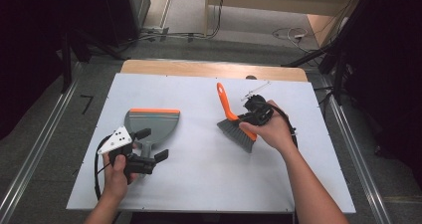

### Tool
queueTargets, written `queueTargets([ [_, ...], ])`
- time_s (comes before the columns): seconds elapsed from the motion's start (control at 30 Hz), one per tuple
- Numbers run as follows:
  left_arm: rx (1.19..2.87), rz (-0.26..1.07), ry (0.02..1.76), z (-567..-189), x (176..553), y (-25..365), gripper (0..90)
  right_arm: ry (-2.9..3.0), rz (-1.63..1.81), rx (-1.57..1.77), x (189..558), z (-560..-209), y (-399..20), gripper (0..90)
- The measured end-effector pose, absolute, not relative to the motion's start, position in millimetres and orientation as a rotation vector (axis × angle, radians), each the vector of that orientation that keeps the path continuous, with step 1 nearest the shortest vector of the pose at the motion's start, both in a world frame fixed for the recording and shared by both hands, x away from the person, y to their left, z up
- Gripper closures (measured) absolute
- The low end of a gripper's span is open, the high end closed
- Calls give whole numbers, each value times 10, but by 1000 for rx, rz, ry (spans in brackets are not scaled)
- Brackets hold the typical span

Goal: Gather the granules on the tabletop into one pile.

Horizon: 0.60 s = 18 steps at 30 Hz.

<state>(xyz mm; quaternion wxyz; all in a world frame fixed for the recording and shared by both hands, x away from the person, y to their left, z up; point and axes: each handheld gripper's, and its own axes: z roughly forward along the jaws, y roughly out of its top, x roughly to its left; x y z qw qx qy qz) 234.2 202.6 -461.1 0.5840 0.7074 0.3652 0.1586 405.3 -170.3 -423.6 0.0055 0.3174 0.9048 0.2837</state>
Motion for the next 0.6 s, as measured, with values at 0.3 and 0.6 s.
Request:
queueTargets([
  [0.3, 1649, 372, 851, -4607, 2341, 2035, 5, 2755, 1037, 1001, 3895, -4062, -1959, 687],
  [0.6, 1654, 379, 854, -4610, 2342, 2037, 5, 2680, 1118, 1061, 3714, -4089, -2307, 687],
])
